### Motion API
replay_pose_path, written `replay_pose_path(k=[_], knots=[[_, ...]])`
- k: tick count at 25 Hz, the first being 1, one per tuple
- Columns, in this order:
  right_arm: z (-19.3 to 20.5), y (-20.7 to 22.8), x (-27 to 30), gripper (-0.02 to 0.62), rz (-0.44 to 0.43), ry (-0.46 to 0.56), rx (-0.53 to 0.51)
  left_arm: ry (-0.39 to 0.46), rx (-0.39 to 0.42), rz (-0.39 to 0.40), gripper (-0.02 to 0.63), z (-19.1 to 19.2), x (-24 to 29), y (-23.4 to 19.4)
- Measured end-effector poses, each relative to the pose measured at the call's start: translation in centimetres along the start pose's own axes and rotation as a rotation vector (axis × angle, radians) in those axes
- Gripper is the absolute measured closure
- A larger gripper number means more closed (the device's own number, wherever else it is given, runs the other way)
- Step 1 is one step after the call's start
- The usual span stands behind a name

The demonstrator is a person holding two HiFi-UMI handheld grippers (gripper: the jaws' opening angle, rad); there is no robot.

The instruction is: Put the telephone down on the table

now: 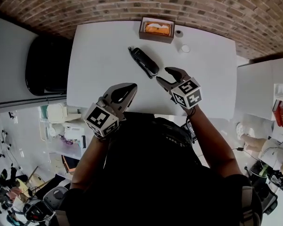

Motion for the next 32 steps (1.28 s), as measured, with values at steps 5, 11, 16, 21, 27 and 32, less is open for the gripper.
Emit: replay_pose_path(k=[5,11,16,21,27,32], knots=[[-0.7,-2.9,-1.0,0.563,-0.014,0.027,-0.022,0.007,0.020,0.020,0.598,-0.1,-1.5,0.4],[-1.4,-8.5,-1.9,0.571,0.014,0.063,-0.063,0.005,0.038,0.081,0.598,0.6,-5.1,2.0],[-0.4,-14.1,-1.9,0.574,0.055,0.094,-0.043,-0.004,0.036,0.118,0.598,2.9,-11.3,3.3],[1.0,-21.2,-1.8,0.578,0.091,0.129,-0.048,-0.011,0.055,0.126,0.598,5.0,-18.9,4.4],[3.0,-28.2,-3.3,0.580,0.142,0.173,-0.028,-0.001,0.077,0.150,0.598,6.8,-26.0,6.1],[3.5,-32.1,-7.4,0.580,0.218,0.224,-0.002,0.022,0.093,0.195,0.598,6.4,-28.8,8.5]])
Point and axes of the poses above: the fingertips, and each gripper's own axes: x forward along the fingers, y to its right, z out of its underside, the point moved 5 cm from there along -x, backward along the fingers, and after that the axes turned 5 degrees about -z, right-handed, at the moved point
